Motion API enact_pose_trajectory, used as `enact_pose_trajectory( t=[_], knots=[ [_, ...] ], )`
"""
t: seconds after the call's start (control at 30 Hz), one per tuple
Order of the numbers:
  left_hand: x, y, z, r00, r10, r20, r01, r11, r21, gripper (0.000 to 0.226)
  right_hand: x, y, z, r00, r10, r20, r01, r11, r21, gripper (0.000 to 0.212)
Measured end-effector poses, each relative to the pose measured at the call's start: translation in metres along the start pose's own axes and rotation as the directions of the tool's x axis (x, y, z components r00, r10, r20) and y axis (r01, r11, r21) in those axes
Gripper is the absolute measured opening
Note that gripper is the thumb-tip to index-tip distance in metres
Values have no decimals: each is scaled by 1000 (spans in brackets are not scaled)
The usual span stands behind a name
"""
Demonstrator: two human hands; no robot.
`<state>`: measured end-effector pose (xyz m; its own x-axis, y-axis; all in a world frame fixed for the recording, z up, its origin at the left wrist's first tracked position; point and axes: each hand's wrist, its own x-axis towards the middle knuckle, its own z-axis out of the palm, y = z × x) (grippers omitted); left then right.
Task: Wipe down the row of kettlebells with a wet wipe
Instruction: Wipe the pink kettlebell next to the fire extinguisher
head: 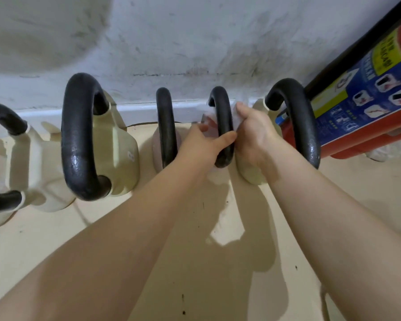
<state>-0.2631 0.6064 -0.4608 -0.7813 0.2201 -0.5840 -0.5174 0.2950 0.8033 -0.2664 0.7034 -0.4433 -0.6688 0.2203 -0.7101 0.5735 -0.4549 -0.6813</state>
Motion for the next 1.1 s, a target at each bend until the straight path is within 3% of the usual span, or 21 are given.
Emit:
enact_pose_trajectory(
  t=[0.07, 0.17, 0.23, 0.37, 0.57, 0.67, 0.73, 0.83, 0.9, 0.97, 1.03, 1.1],
  knots=[
    [-3, 1, 4, 1000, -13, -7, 13, 1000, -11, 60, 0, -4, 5, 996, -82, -34, 83, 996, 26, 44],
    [-6, -5, 0, 1000, -20, 17, 22, 987, -161, 44, -11, 23, -6, 984, -180, -13, 170, 948, -268, 45],
    [-7, -6, -2, 1000, -10, 23, 14, 981, -191, 48, -18, 35, -17, 977, -201, 63, 211, 920, -331, 45],
    [-6, 2, 14, 1000, -5, -19, 1, 983, -183, 37, -8, 27, -10, 982, -160, -102, 144, 977, -156, 47],
    [-26, -5, 29, 987, -68, -149, 17, 947, -319, 38, -21, 67, -15, 963, -249, -104, 227, 956, -185, 36],
    [-45, -13, 30, 991, 83, -106, -101, 977, -186, 52, -29, 94, -21, 920, -376, -115, 330, 897, -293, 22],
    [-61, -20, 27, 987, 159, -34, -162, 979, -126, 59, -38, 113, -28, 894, -446, -40, 402, 839, -367, 18],
    [-77, -27, 7, 984, 165, -66, -171, 980, -101, 40, -52, 112, -35, 850, -524, 55, 437, 642, -629, 30],
    [-87, -26, -15, 988, 139, -69, -148, 978, -149, 30, -63, 96, -31, 874, -486, 23, 401, 692, -600, 31],
    [-102, -21, -39, 983, 180, -42, -184, 970, -159, 28, -81, 79, -18, 941, -336, -28, 312, 898, -309, 27],
    [-118, -16, -61, 969, 244, -33, -245, 969, -33, 28, -106, 67, -3, 994, -104, -40, 102, 994, -38, 16],
    [-137, -9, -79, 957, 288, 39, -290, 954, 75, 29, -128, 63, 12, 997, -73, 14, 74, 992, -106, 24]
  ],
)
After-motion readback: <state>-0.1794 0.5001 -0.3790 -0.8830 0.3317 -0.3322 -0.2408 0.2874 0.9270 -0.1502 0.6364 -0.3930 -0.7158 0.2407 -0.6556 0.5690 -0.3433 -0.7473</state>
